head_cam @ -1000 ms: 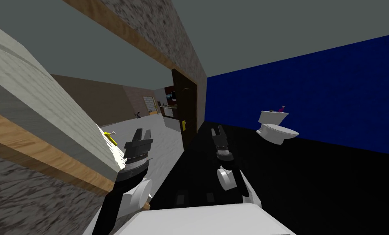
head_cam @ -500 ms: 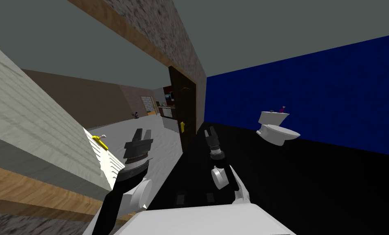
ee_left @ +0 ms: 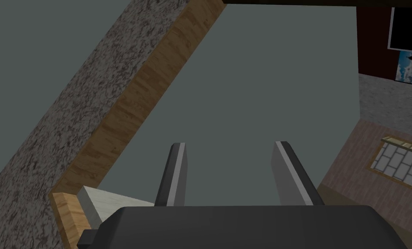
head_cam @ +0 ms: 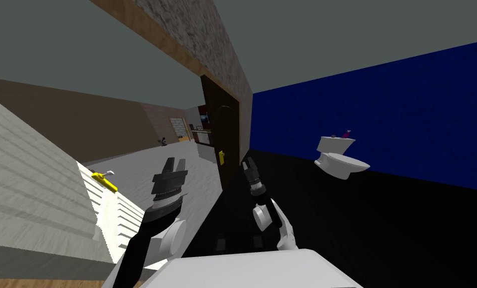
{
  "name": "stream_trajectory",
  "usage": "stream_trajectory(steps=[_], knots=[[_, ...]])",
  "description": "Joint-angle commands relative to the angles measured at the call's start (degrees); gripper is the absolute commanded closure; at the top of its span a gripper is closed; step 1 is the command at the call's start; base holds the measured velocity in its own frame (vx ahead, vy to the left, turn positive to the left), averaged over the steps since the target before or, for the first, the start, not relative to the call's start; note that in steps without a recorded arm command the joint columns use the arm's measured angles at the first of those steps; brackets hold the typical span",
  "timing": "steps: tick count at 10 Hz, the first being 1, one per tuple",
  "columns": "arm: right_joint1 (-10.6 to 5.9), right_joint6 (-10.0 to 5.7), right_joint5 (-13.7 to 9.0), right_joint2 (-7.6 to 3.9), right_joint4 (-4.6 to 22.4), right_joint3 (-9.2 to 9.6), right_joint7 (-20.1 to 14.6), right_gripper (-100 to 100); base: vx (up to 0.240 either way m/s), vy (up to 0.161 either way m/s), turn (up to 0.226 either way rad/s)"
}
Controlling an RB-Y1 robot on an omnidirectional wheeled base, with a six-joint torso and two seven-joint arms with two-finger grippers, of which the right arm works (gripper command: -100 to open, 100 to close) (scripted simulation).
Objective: Push the door open
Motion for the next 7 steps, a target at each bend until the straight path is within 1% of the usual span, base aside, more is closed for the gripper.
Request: stream_trajectory(steps=[1, 3, 4, 7], knots=[[-1.03, 0.54, -0.1, -0.39, 1.5, 1.94, -0.6, -100, 0.149, -0.032, -0.02], [-2.34, 0.88, -0.3, -0.58, 3.3, 3.72, -1.2, -100, 0.121, -0.024, -0.024], [-3.65, 1.22, -0.4, -0.77, 5.2, 5.51, -1.7, -100, 0.119, -0.022, -0.033], [-5.63, 1.73, -0.6, -1.03, 7.9, 8.18, -2.5, -100, 0.116, -0.014, -0.023]])
